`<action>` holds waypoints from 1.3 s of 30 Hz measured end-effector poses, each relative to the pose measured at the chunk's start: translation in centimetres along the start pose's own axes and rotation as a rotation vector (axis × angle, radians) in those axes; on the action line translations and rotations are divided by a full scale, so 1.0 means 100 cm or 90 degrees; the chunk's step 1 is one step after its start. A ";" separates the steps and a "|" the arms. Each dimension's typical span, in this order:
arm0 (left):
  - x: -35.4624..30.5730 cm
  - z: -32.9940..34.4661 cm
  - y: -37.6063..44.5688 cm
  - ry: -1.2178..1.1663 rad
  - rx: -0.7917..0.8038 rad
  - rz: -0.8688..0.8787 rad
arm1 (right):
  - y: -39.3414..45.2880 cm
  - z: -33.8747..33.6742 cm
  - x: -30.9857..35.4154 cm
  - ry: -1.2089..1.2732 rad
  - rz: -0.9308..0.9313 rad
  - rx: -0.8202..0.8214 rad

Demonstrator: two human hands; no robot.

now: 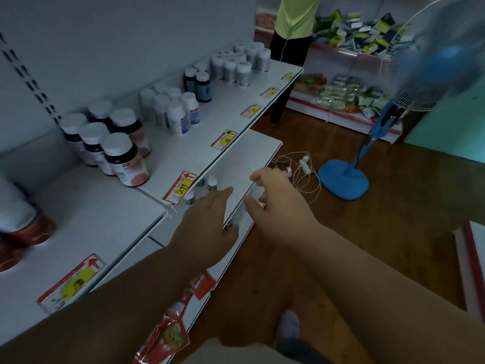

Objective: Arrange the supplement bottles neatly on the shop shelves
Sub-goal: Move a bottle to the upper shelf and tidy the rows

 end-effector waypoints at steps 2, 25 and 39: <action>-0.002 0.024 0.028 0.000 0.009 -0.006 | 0.024 0.002 -0.033 -0.001 0.006 0.003; 0.134 0.259 0.158 0.138 -0.116 -0.528 | 0.219 0.290 -0.269 0.113 -0.201 0.286; 0.273 0.344 0.141 0.193 -0.177 -0.503 | 0.231 0.525 -0.258 0.102 -0.313 0.320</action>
Point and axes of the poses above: each hand's wrist, its own y-axis towards the middle knuckle, its own z-axis out of the palm, x = y × z, the point moved 7 cm from there along y, towards the middle knuckle, and after that the axes turned 7 degrees about -x, right-handed, at the moved point
